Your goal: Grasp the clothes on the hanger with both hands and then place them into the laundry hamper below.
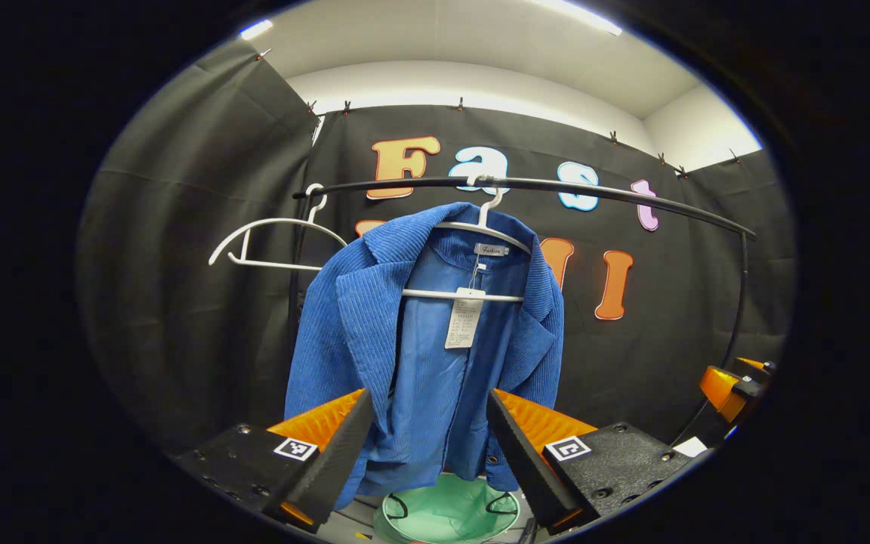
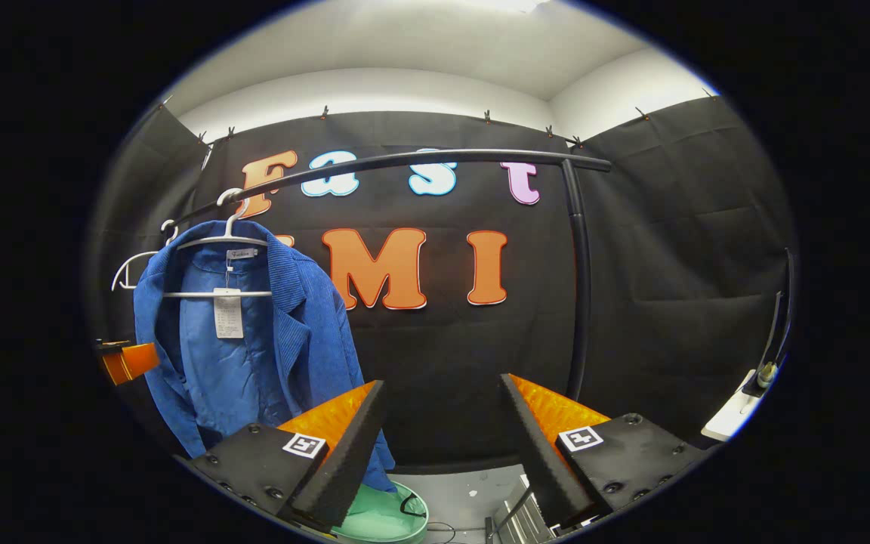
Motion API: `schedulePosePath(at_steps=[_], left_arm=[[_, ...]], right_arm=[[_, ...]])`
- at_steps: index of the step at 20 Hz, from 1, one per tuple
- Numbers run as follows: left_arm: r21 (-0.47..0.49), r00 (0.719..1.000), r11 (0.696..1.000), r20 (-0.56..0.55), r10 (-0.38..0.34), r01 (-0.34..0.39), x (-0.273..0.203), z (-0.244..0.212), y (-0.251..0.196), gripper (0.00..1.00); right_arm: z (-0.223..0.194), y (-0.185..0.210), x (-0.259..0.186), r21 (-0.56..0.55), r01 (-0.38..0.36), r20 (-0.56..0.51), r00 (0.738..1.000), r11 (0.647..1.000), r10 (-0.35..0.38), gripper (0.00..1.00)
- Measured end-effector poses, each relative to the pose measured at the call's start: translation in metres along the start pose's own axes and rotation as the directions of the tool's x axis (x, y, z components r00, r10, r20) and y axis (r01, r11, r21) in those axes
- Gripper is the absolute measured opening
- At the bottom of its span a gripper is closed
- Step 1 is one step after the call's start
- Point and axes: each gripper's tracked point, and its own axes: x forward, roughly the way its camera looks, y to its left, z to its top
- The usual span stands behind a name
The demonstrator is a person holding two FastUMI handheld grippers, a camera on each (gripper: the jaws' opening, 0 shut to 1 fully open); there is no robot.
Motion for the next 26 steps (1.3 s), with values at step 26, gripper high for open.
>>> schedulePosePath(at_steps=[26], left_arm=[[0.024,0.981,0.981,0.001,0.192,-0.192,0.015,-0.006,0.056,0.95]], right_arm=[[-0.004,0.090,0.050,-0.004,-0.236,-0.001,0.972,0.972,0.236,0.97]])
